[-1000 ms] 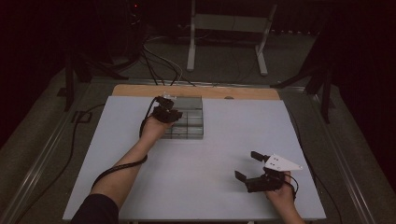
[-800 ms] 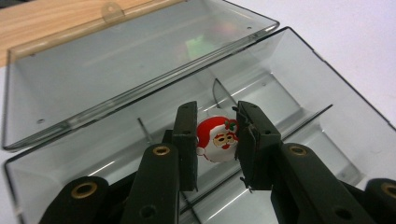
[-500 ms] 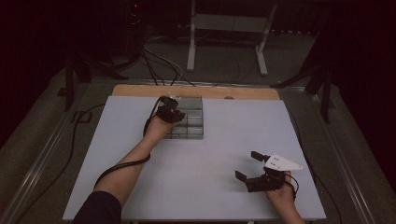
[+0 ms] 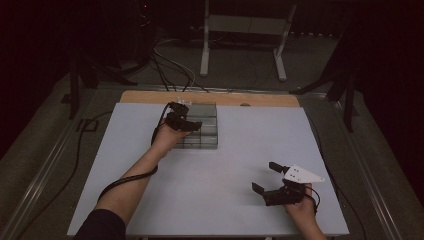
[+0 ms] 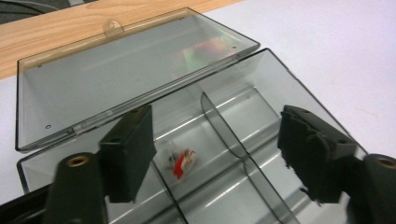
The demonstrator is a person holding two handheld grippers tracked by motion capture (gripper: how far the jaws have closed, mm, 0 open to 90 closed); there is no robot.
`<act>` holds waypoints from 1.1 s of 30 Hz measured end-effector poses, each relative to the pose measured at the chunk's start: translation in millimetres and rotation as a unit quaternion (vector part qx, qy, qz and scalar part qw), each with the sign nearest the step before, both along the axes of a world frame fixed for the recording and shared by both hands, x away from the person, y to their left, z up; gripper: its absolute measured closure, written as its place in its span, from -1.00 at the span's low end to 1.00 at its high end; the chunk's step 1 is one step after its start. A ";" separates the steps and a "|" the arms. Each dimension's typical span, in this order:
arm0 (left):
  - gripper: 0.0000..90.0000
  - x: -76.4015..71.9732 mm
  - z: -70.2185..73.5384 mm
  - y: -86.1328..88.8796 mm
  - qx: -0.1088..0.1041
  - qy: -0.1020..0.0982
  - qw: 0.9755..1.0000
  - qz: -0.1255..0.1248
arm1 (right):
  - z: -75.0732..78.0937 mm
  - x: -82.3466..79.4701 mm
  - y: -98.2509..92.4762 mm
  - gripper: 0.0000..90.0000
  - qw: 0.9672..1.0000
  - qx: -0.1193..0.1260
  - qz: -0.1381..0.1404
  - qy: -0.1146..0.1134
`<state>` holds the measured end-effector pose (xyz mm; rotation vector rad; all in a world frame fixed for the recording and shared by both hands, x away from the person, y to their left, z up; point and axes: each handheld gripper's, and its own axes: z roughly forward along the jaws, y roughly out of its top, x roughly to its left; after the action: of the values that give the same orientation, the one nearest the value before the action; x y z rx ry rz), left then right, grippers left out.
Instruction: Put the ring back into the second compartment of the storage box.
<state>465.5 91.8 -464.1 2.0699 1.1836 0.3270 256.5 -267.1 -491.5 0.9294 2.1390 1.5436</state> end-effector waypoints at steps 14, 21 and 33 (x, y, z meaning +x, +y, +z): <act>-0.95 -14.1 10.4 10.8 -0.045 0.003 0.998 -0.038 | 0.6 -0.3 -0.5 -1.00 1.000 0.001 -0.001 -0.002; -0.98 -21.2 14.5 13.1 -0.051 -0.006 0.997 -0.058 | 0.2 0.1 -0.8 -1.00 1.000 0.000 -0.001 -0.001; -0.98 -33.9 21.5 21.1 -0.064 -0.001 0.992 -0.110 | -0.5 0.4 0.1 -1.00 1.000 -0.002 0.000 0.002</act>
<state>431.6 112.8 -442.6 2.0617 0.9372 0.1449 256.9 -267.0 -492.0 0.9319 2.1438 1.5384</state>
